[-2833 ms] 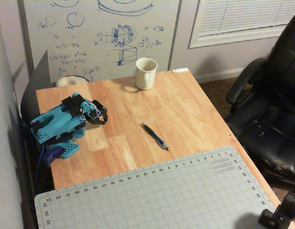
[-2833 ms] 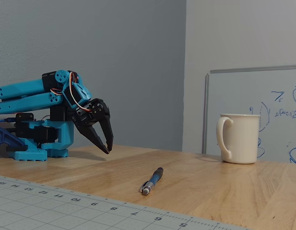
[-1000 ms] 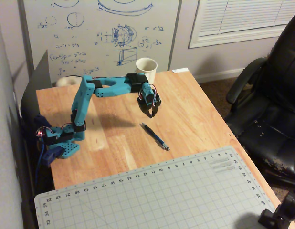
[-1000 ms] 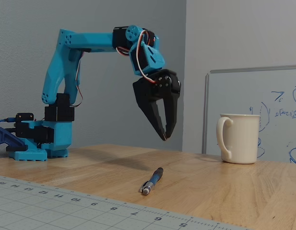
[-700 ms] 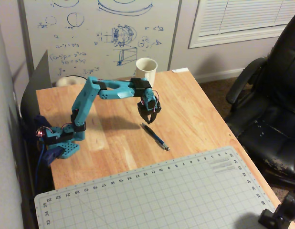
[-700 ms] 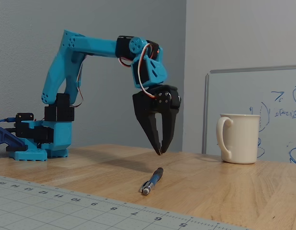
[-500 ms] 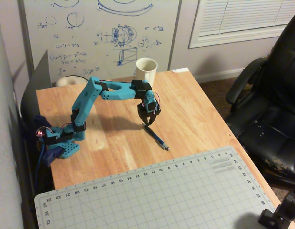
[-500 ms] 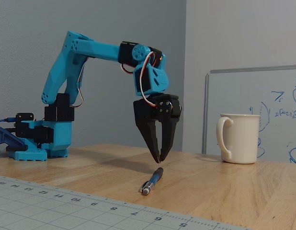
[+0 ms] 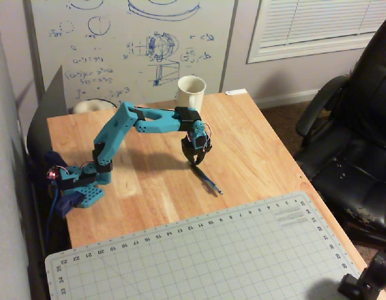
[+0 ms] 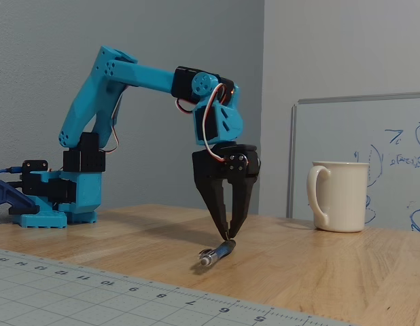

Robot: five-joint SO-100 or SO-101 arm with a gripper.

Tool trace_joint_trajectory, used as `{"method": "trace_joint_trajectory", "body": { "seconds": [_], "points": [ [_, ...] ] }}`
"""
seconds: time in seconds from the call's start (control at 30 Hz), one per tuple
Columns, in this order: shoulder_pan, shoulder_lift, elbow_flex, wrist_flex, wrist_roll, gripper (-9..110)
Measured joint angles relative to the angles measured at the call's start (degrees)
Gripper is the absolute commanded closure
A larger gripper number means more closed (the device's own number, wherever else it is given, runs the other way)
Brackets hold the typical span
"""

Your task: Touch the pen.

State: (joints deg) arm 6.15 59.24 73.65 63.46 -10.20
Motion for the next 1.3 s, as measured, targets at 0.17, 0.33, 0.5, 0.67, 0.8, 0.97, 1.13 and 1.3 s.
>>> {"method": "trace_joint_trajectory", "body": {
  "seconds": [0.17, 0.33, 0.5, 0.67, 0.8, 0.97, 1.13, 1.3],
  "points": [
    [-0.18, -1.49, -2.46, -0.09, 0.00, 101],
    [-0.26, -1.58, -2.64, -0.09, 0.00, 101],
    [-0.26, -1.58, -2.64, -0.09, 0.00, 101],
    [-0.26, -1.76, -2.90, -0.09, 0.00, 101],
    [0.00, -1.76, -4.04, -0.09, 0.00, 101],
    [-0.09, -1.85, -5.01, -0.09, 0.00, 101],
    [-0.09, -1.85, -5.63, -0.09, -0.26, 101],
    [-0.09, -2.99, -5.63, -0.09, -0.26, 101]
  ]
}}
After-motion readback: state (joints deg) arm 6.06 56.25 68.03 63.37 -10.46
